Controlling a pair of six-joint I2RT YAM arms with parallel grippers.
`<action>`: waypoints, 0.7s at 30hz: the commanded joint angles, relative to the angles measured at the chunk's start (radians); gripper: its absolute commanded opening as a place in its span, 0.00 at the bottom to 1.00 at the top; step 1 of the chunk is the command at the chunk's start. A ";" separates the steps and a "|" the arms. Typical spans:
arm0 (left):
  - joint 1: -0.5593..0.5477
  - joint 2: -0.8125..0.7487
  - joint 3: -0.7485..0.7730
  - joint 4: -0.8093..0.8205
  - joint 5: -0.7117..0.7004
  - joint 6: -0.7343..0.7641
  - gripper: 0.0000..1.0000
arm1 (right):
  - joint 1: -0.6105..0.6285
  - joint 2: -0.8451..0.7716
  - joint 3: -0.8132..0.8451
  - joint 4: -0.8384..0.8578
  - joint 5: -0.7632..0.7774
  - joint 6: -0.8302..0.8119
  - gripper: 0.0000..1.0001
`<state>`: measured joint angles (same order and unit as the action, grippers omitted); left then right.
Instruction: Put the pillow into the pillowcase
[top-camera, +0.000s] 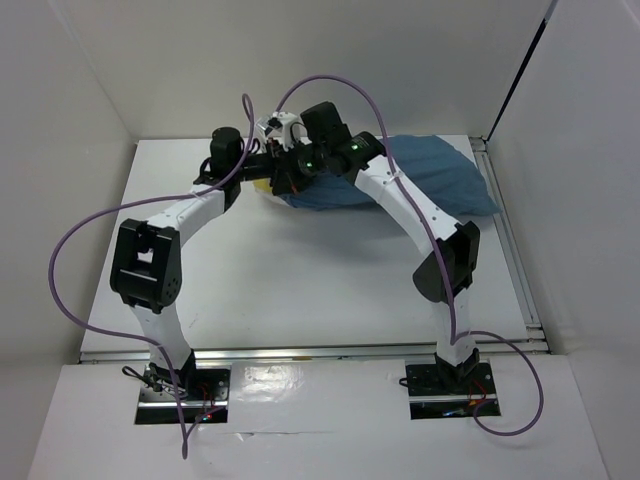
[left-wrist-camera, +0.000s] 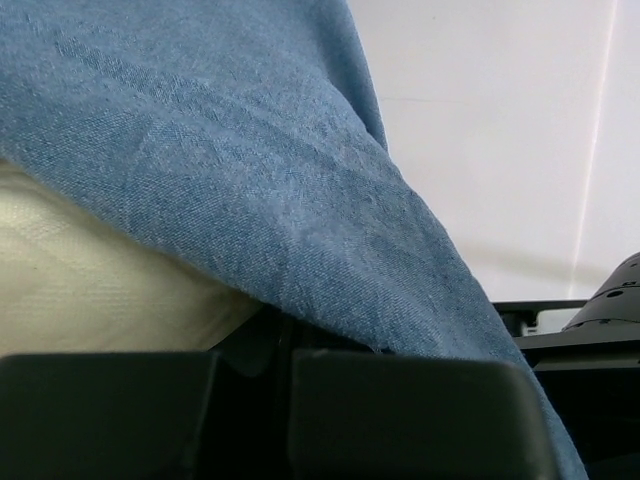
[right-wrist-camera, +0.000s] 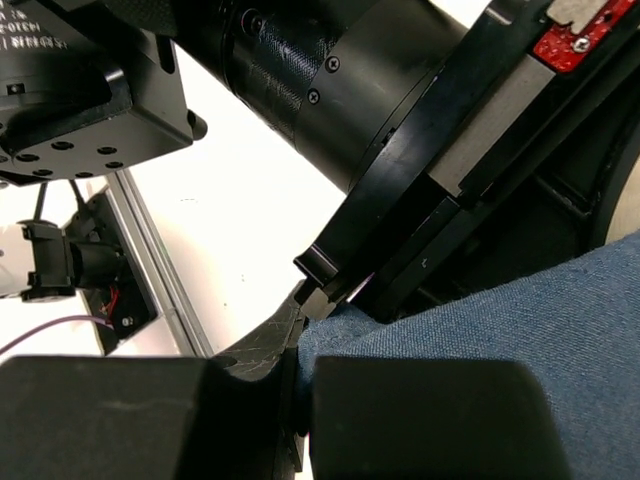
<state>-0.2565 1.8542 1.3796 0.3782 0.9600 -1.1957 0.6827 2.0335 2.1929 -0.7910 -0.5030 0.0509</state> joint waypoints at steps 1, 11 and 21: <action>-0.150 0.022 -0.037 -0.067 -0.020 0.100 0.00 | 0.215 -0.070 0.029 0.585 -0.283 0.008 0.00; -0.027 -0.012 -0.108 -0.150 -0.020 0.208 0.00 | 0.193 -0.355 -0.258 0.438 -0.177 -0.103 0.00; -0.065 0.115 -0.087 -0.013 0.028 0.075 0.00 | 0.193 -0.348 -0.269 0.464 -0.153 -0.111 0.00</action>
<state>-0.2642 1.8725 1.2961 0.3393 1.0889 -1.1095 0.8120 1.7687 1.8553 -0.6498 -0.4438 -0.0982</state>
